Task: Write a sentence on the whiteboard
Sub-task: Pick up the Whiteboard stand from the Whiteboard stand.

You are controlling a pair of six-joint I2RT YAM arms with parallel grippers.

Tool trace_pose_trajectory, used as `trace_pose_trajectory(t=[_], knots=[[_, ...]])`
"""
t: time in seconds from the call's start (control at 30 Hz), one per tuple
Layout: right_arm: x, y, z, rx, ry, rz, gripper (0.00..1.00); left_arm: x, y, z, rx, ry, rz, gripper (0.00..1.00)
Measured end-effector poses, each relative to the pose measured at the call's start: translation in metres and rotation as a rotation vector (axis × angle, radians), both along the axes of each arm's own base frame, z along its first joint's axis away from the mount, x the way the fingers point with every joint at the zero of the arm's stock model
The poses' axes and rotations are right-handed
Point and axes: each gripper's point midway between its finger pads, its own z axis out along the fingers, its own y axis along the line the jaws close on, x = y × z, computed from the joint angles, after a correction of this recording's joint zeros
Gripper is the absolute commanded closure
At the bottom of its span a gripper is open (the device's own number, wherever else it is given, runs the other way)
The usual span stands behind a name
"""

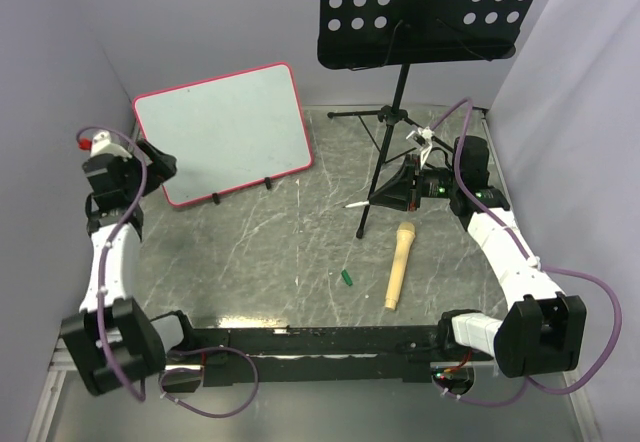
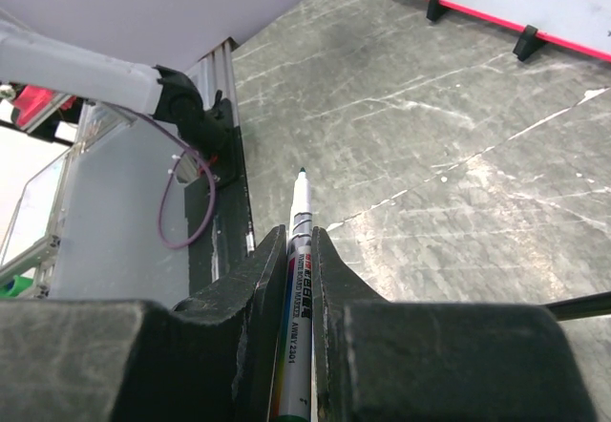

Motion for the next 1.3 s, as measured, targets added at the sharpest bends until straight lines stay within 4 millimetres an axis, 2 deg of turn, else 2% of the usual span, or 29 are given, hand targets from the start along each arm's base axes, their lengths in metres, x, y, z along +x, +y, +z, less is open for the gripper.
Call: trace_pose_trajectory(t=[0.2, 0.23, 0.3, 0.4, 0.5, 0.67, 0.77, 0.83, 0.97, 1.3], knots=[[-0.001, 0.000, 0.001, 0.006, 0.004, 0.009, 1.00, 0.032, 0.050, 0.006, 0.012, -0.048, -0.051, 0.01], [-0.001, 0.000, 0.001, 0.006, 0.005, 0.010, 1.00, 0.037, 0.061, 0.007, 0.016, -0.054, -0.056, 0.03], [-0.001, 0.001, 0.000, 0.008, 0.011, 0.012, 1.00, 0.045, 0.073, 0.008, 0.004, -0.079, -0.095, 0.03], [0.000, 0.001, -0.002, 0.008, 0.022, 0.015, 1.00, 0.055, 0.084, -0.008, -0.018, -0.090, -0.152, 0.03], [0.001, 0.001, -0.004, 0.008, 0.029, 0.014, 1.00, 0.062, 0.080, -0.035, -0.036, -0.065, -0.225, 0.01], [0.001, 0.001, -0.004, 0.007, 0.029, 0.014, 1.00, 0.078, 0.074, -0.066, -0.065, -0.060, -0.354, 0.08], [0.001, 0.001, -0.005, 0.005, 0.024, 0.014, 1.00, 0.086, 0.072, -0.076, -0.077, -0.068, -0.416, 0.20], [0.002, 0.001, -0.005, 0.004, 0.024, 0.012, 1.00, 0.092, 0.070, -0.077, -0.083, -0.084, -0.469, 0.26], [0.004, 0.001, -0.009, 0.002, 0.033, 0.012, 1.00, 0.105, 0.068, -0.070, -0.092, -0.144, -0.568, 0.29], [0.009, 0.001, -0.020, -0.004, 0.080, 0.010, 1.00, 0.107, 0.054, -0.062, -0.160, -0.232, -0.699, 0.42]])
